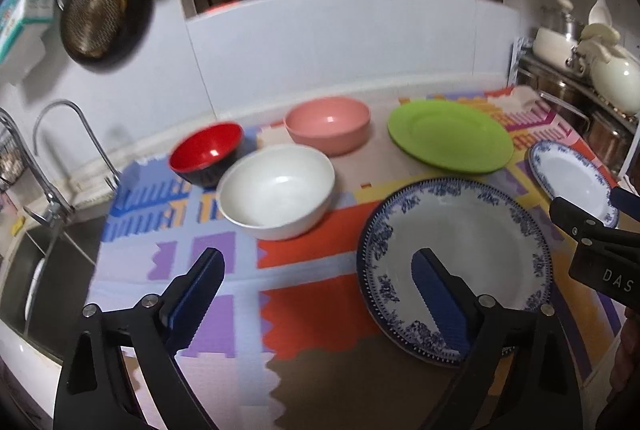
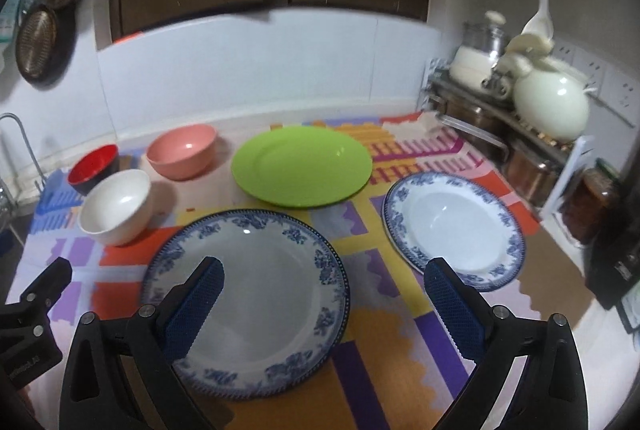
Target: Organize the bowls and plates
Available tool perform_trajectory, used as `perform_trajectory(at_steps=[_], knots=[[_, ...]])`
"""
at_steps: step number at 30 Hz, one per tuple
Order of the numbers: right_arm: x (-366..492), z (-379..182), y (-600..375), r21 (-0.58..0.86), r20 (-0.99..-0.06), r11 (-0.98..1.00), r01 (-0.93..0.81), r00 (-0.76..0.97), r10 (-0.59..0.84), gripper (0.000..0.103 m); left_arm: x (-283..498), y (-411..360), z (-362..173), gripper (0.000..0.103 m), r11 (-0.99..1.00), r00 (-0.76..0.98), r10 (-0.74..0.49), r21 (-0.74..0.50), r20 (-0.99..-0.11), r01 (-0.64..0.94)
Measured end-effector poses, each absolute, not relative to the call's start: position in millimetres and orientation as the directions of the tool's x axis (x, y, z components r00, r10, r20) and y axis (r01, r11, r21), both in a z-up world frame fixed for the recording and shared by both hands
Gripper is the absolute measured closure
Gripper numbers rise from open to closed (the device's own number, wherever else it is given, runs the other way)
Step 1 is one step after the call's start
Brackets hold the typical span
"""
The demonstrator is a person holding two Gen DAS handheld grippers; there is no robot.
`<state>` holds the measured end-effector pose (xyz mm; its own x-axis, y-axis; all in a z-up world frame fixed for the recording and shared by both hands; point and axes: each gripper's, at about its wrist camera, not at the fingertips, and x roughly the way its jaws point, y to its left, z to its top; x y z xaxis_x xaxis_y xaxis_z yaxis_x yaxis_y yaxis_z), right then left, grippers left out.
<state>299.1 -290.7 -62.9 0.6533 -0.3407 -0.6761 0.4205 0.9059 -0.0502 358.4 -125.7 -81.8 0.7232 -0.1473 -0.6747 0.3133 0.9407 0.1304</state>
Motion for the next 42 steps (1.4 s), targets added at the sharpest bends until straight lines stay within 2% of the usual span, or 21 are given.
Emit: perform_trajectory(at_steps=[11,20,27,33,35,37,42], knots=[[338,-116,-322,-0.054,-0.787,0.922,0.384,0.551,-0.276,0.012,393,-155,-136,0.02,0.937,0.581,-0.125,0.097,-0.804,0.336],[349,-142,-339,-0.026,-0.838,0.926,0.378,0.497,-0.226,0.025,410,-168,-159,0.039,0.932,0.496,-0.136,0.059,-0.858,0.357],[356,-151,-345,-0.02,-0.852,0.929,0.37,0.48,-0.21,0.042,415,-174,-164,0.048,0.926,0.475,-0.146,0.049,-0.868,0.374],[360,-156,-348,0.012,-0.866,0.934,0.357,0.47,-0.169,0.055,417,-178,-164,0.06,0.92,0.475,-0.155,0.048,-0.866,0.389],[360,-157,-347,0.023,-0.868,0.936,0.352,0.472,-0.156,0.057,418,-178,-164,0.063,0.919,0.475,-0.157,0.048,-0.866,0.391],[361,-157,-347,0.033,-0.869,0.939,0.343,0.474,-0.143,0.065,418,-178,-164,0.065,0.921,0.479,-0.155,0.049,-0.864,0.387],[362,-156,-345,0.024,-0.873,0.942,0.335,0.467,-0.144,0.065,417,-179,-164,0.065,0.92,0.488,-0.148,0.061,-0.86,0.388]])
